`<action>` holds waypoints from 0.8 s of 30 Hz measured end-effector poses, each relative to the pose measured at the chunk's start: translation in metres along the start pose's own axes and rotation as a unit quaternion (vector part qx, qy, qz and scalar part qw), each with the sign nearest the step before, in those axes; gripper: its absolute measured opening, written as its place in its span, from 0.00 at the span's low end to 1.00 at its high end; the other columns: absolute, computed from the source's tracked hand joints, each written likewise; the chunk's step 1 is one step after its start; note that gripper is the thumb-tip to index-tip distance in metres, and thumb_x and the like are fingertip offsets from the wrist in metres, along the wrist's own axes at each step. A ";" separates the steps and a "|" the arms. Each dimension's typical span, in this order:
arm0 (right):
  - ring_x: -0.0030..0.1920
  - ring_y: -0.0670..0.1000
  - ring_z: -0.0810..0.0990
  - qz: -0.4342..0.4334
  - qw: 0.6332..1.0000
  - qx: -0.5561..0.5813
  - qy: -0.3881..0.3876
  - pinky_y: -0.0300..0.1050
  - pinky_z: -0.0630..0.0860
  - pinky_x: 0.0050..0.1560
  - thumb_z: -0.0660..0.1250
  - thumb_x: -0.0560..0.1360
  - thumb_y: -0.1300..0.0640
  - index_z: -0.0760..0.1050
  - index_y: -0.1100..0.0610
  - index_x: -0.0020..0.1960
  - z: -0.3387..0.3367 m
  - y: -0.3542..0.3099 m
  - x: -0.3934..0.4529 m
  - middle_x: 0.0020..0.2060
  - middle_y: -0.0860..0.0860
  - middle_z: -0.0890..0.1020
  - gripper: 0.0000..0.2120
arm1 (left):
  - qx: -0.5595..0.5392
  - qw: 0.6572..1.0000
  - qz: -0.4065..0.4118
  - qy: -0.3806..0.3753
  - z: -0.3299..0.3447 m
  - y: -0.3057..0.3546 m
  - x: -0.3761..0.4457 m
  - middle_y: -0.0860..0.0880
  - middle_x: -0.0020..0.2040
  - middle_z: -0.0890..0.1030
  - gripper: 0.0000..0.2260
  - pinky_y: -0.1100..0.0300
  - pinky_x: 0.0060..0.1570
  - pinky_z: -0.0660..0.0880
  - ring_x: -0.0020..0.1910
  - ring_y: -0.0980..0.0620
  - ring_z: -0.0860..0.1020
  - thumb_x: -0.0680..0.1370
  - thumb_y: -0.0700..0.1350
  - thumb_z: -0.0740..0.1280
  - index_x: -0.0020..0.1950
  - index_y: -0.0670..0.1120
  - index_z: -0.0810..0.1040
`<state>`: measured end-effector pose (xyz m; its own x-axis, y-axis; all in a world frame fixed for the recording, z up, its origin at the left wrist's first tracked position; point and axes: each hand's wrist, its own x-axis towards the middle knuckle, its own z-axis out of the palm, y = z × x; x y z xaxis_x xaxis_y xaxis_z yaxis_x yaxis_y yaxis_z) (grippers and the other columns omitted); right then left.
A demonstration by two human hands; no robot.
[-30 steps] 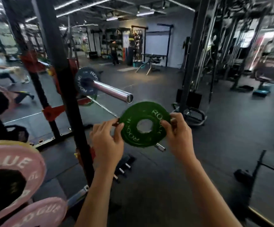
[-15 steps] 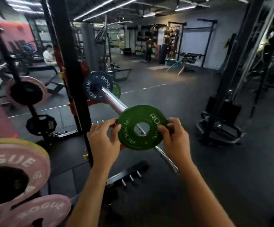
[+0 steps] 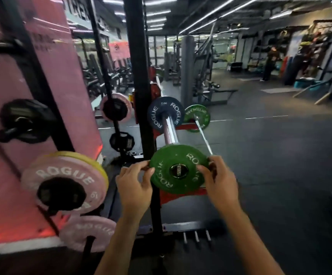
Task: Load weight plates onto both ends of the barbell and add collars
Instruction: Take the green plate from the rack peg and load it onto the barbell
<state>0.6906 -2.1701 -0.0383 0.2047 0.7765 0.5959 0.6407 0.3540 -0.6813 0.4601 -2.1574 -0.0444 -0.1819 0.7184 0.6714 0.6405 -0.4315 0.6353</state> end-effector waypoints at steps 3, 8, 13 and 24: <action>0.39 0.48 0.77 -0.011 1.000 -0.006 -0.014 0.47 0.75 0.38 0.66 0.77 0.45 0.72 0.52 0.57 0.006 0.010 0.013 0.42 0.47 0.79 0.13 | 0.020 0.999 0.000 0.028 0.006 -0.002 0.001 0.55 0.43 0.84 0.10 0.41 0.44 0.76 0.42 0.46 0.80 0.78 0.54 0.67 0.53 0.50 0.83; 0.40 0.49 0.77 -0.017 1.000 -0.006 -0.022 0.39 0.70 0.34 0.65 0.78 0.46 0.73 0.53 0.56 0.016 0.015 0.026 0.42 0.47 0.79 0.12 | 0.046 0.998 0.008 0.051 0.015 0.003 0.008 0.54 0.44 0.83 0.09 0.41 0.44 0.76 0.42 0.47 0.79 0.78 0.50 0.68 0.54 0.48 0.82; 0.49 0.50 0.75 -0.015 0.999 -0.035 -0.029 0.44 0.71 0.43 0.65 0.77 0.43 0.73 0.53 0.59 0.012 0.013 0.026 0.48 0.47 0.78 0.17 | 0.053 0.998 0.024 0.039 0.013 0.002 0.008 0.54 0.49 0.82 0.18 0.43 0.50 0.74 0.49 0.48 0.78 0.75 0.60 0.67 0.55 0.48 0.81; 0.64 0.54 0.69 0.012 0.995 -0.095 -0.006 0.48 0.70 0.59 0.64 0.70 0.32 0.72 0.57 0.67 0.023 0.010 0.045 0.62 0.53 0.77 0.36 | 0.090 0.995 0.018 0.026 0.031 -0.004 0.038 0.52 0.55 0.80 0.30 0.48 0.53 0.72 0.56 0.48 0.76 0.70 0.71 0.67 0.60 0.50 0.78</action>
<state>0.6895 -2.1192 -0.0280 0.2141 0.7901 0.5744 0.7641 0.2309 -0.6023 0.4738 -2.1109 -0.0334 -0.1918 0.6721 0.7152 0.7704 -0.3484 0.5340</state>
